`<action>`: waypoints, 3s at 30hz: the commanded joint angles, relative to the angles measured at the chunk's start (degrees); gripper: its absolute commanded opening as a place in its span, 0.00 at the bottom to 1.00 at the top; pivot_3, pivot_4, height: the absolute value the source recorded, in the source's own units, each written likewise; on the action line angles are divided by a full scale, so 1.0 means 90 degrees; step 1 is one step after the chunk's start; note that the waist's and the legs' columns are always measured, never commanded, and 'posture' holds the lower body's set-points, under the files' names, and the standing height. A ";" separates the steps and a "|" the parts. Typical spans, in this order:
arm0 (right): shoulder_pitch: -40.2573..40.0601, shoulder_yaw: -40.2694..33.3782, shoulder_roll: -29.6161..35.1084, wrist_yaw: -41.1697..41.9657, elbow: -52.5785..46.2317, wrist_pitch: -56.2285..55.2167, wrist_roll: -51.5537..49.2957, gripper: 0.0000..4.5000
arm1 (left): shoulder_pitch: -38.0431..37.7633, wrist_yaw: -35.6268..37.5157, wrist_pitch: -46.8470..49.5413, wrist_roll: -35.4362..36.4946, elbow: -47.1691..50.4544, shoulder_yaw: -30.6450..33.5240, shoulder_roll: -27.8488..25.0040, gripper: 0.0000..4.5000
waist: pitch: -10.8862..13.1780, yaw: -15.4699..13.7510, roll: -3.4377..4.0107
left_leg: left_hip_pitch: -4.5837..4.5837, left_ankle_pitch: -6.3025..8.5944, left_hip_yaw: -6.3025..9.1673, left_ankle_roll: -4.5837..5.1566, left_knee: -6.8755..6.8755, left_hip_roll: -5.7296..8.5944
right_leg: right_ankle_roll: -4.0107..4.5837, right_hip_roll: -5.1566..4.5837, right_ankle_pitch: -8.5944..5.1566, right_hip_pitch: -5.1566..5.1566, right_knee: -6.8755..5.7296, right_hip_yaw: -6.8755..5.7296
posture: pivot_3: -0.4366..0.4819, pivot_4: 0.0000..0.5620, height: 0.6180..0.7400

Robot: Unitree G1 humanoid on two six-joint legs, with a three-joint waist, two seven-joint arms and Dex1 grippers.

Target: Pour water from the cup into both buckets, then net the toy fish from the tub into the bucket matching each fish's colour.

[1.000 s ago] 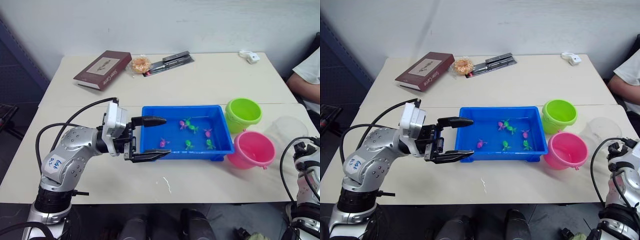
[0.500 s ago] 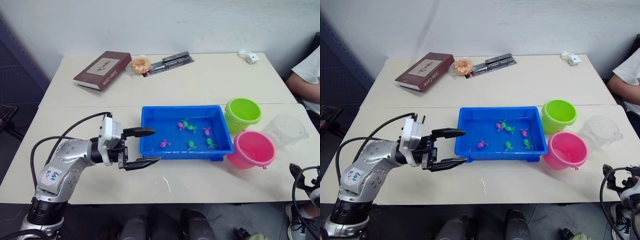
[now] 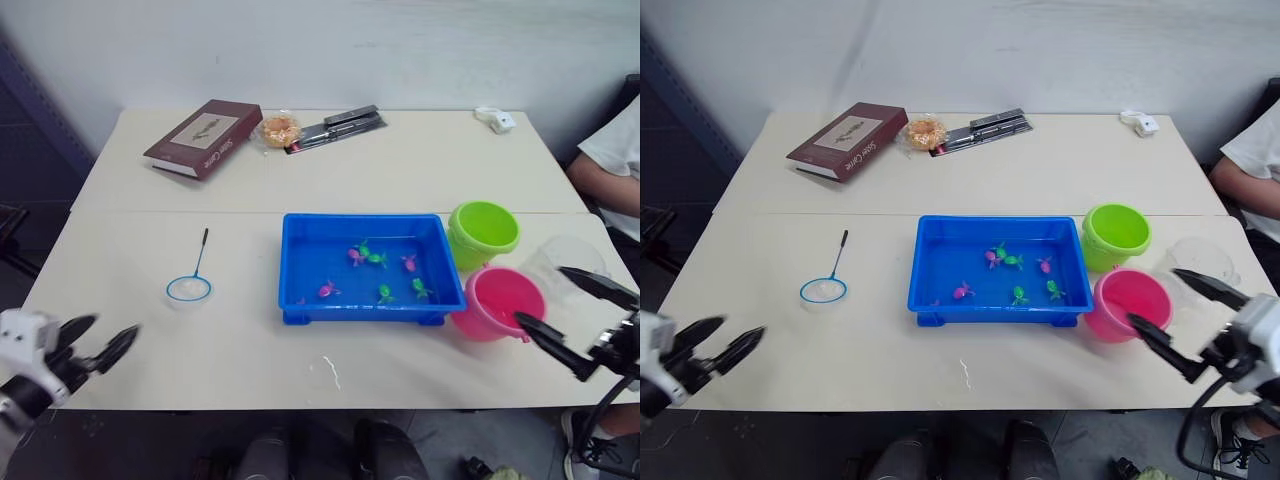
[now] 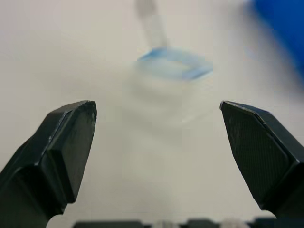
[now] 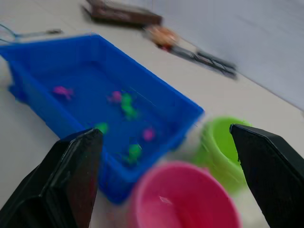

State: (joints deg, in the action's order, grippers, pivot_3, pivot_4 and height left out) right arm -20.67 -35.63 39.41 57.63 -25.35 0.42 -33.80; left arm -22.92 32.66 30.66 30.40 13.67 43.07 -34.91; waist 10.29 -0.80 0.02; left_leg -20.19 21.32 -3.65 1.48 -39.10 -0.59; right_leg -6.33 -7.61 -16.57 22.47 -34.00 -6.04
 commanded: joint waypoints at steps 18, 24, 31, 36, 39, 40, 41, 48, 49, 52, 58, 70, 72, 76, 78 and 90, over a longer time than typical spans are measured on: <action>0.1427 0.1464 -0.0054 0.0738 0.0270 -0.0520 -0.0443 0.99 | 0.2487 -0.2267 0.3342 0.0332 0.0838 -0.0972 -0.0640 1.00 | -0.0011 -0.0086 -0.0013 | 0.0003 -0.0008 0.0014 -0.0016 -0.0006 -0.0002 | 0.0013 -0.0006 -0.0003 -0.0002 -0.0050 -0.0010 | 0.48 0.27 1.00; 0.1252 0.1614 -0.0084 0.0462 -0.0003 -0.0363 -0.0269 0.99 | 0.4700 -0.2422 0.3233 -0.0527 -0.0828 -0.2917 -0.0504 1.00 | -0.0014 -0.0031 -0.0009 | 0.0009 -0.0019 -0.0031 -0.0017 -0.0007 0.0003 | 0.0010 0.0054 -0.0002 0.0011 -0.0070 -0.0033 | 0.48 0.27 1.00; 0.0742 0.1655 -0.0236 0.0373 -0.0243 -0.0479 -0.0109 0.99 | 0.6182 -0.2172 0.2495 -0.1509 -0.3192 -0.4262 -0.0044 1.00 | -0.0013 -0.0068 -0.0015 | 0.0005 -0.0021 -0.0045 -0.0018 -0.0016 -0.0004 | 0.0008 0.0088 -0.0001 0.0018 -0.0070 -0.0025 | 0.48 0.27 1.00; 0.0440 0.1567 -0.0467 0.0014 -0.0589 -0.0396 -0.0234 0.99 | 0.6800 -0.1914 0.1678 -0.1961 -0.4630 -0.4559 0.0234 1.00 | -0.0013 -0.0079 -0.0015 | 0.0006 -0.0027 -0.0046 -0.0029 -0.0023 -0.0011 | 0.0007 0.0097 -0.0001 0.0018 -0.0079 -0.0019 | 0.48 0.27 1.00; 0.0318 0.1560 -0.0441 -0.0068 -0.0762 -0.0349 -0.0165 1.00 | 0.7032 -0.1650 0.1474 -0.2213 -0.5287 -0.4809 0.0338 0.88 | -0.0015 -0.0102 -0.0012 | 0.0009 -0.0028 -0.0044 -0.0030 -0.0026 -0.0012 | 0.0007 0.0098 -0.0001 0.0016 -0.0085 -0.0015 | 0.48 0.27 1.00; 0.0291 0.1562 -0.0415 -0.0101 -0.0819 -0.0322 -0.0146 1.00 | 0.7072 -0.1536 0.1526 -0.2237 -0.5412 -0.4851 0.0367 0.83 | -0.0015 -0.0105 -0.0012 | 0.0010 -0.0030 -0.0044 -0.0029 -0.0029 -0.0011 | 0.0007 0.0098 -0.0001 0.0016 -0.0088 -0.0014 | 0.48 0.27 1.00; 0.0270 0.1559 -0.0397 -0.0138 -0.0864 -0.0293 -0.0144 1.00 | 0.7086 -0.1443 0.1584 -0.2260 -0.5469 -0.4877 0.0386 0.75 | -0.0016 -0.0109 -0.0010 | 0.0011 -0.0030 -0.0044 -0.0029 -0.0031 -0.0011 | 0.0007 0.0098 -0.0001 0.0014 -0.0091 -0.0013 | 0.48 0.27 1.00; 0.0178 0.1309 -0.0214 -0.0293 -0.0927 -0.0175 -0.0130 1.00 | 0.6697 -0.1427 0.1352 -0.2309 -0.5074 -0.4517 0.0461 0.06 | -0.0019 -0.0109 -0.0006 | 0.0013 -0.0030 -0.0042 -0.0028 -0.0036 -0.0011 | 0.0007 0.0092 -0.0001 0.0013 -0.0100 -0.0008 | 0.48 0.27 1.00; 0.0167 0.1266 -0.0186 -0.0275 -0.0923 -0.0168 -0.0156 1.00 | 0.6597 -0.1370 0.1367 -0.2282 -0.4908 -0.4476 0.0452 0.02 | -0.0019 -0.0105 -0.0006 | 0.0013 -0.0030 -0.0041 -0.0028 -0.0038 -0.0011 | 0.0007 0.0092 -0.0001 0.0013 -0.0102 -0.0008 | 0.48 0.27 1.00; 0.0237 0.1186 0.0015 -0.0199 -0.0898 -0.0070 -0.0222 1.00 | 0.6247 -0.0850 0.1048 -0.1782 -0.4158 -0.3869 0.0282 0.02 | -0.0018 -0.0075 -0.0007 | 0.0012 -0.0030 -0.0042 -0.0028 -0.0038 -0.0012 | 0.0007 0.0091 -0.0001 0.0014 -0.0101 -0.0006 | 0.48 0.27 1.00; 0.0761 0.1386 0.0744 -0.0099 -0.1213 0.0690 -0.0597 1.00 | 0.5864 0.2031 -0.0536 -0.0993 -0.2795 -0.3622 -0.0724 0.02 | -0.0001 -0.0050 -0.0033 | -0.0009 -0.0026 -0.0036 -0.0034 -0.0062 -0.0029 | 0.0010 0.0097 -0.0002 0.0031 -0.0109 -0.0012 | 0.48 0.27 1.00; 0.3848 0.3294 0.1897 -0.1115 -0.1145 0.3946 -0.1234 1.00 | 0.7156 0.5757 -0.1211 -0.1173 -0.1492 -0.6049 -0.1274 0.02 | 0.0003 -0.0081 -0.0021 | -0.0046 -0.0009 -0.0017 -0.0013 -0.0107 -0.0020 | 0.0009 0.0092 -0.0001 0.0032 -0.0103 -0.0028 | 0.48 0.27 1.00; 0.4022 0.3513 0.1826 -0.1088 -0.1103 0.4056 -0.1124 1.00 | 0.7311 0.5694 -0.1134 -0.1275 -0.1401 -0.6285 -0.1079 0.02 | 0.0003 -0.0073 -0.0022 | -0.0046 -0.0008 -0.0018 -0.0010 -0.0107 -0.0019 | 0.0008 0.0095 0.0000 0.0032 -0.0102 -0.0028 | 0.48 0.27 1.00; 0.4489 0.4053 0.1641 -0.1100 -0.1012 0.4417 -0.1000 1.00 | 0.7669 0.5493 -0.0962 -0.1524 -0.1393 -0.6714 -0.0572 0.02 | 0.0004 -0.0069 -0.0024 | -0.0049 -0.0008 -0.0021 -0.0008 -0.0109 -0.0021 | 0.0005 0.0101 0.0001 0.0034 -0.0102 -0.0028 | 0.48 0.27 1.00; 0.4667 0.4296 0.1612 -0.1020 -0.0963 0.4533 -0.0874 1.00 | 0.7778 0.5409 -0.0884 -0.1593 -0.1470 -0.6809 -0.0364 0.02 | 0.0004 -0.0068 -0.0024 | -0.0049 -0.0009 -0.0021 -0.0007 -0.0110 -0.0022 | 0.0004 0.0101 0.0002 0.0034 -0.0103 -0.0026 | 0.48 0.27 1.00; 0.5088 0.5015 0.0989 -0.1059 -0.0856 0.4833 -0.0485 1.00 | 0.7713 0.5375 -0.0906 -0.1727 -0.1422 -0.6922 -0.0062 0.02 | 0.0004 -0.0071 -0.0024 | -0.0056 -0.0009 -0.0014 -0.0007 -0.0115 -0.0024 | 0.0004 0.0101 0.0002 0.0037 -0.0101 -0.0030 | 0.48 0.27 1.00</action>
State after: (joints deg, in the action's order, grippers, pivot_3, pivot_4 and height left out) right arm 24.39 9.62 48.74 48.04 -33.04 44.35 -38.69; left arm 46.55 80.86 22.74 15.03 -0.95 -19.26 -35.31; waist 10.32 -1.44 -0.19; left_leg -20.70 21.24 -3.77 1.42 -40.14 -0.81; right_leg -6.30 -6.70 -16.55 22.81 -34.92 -6.31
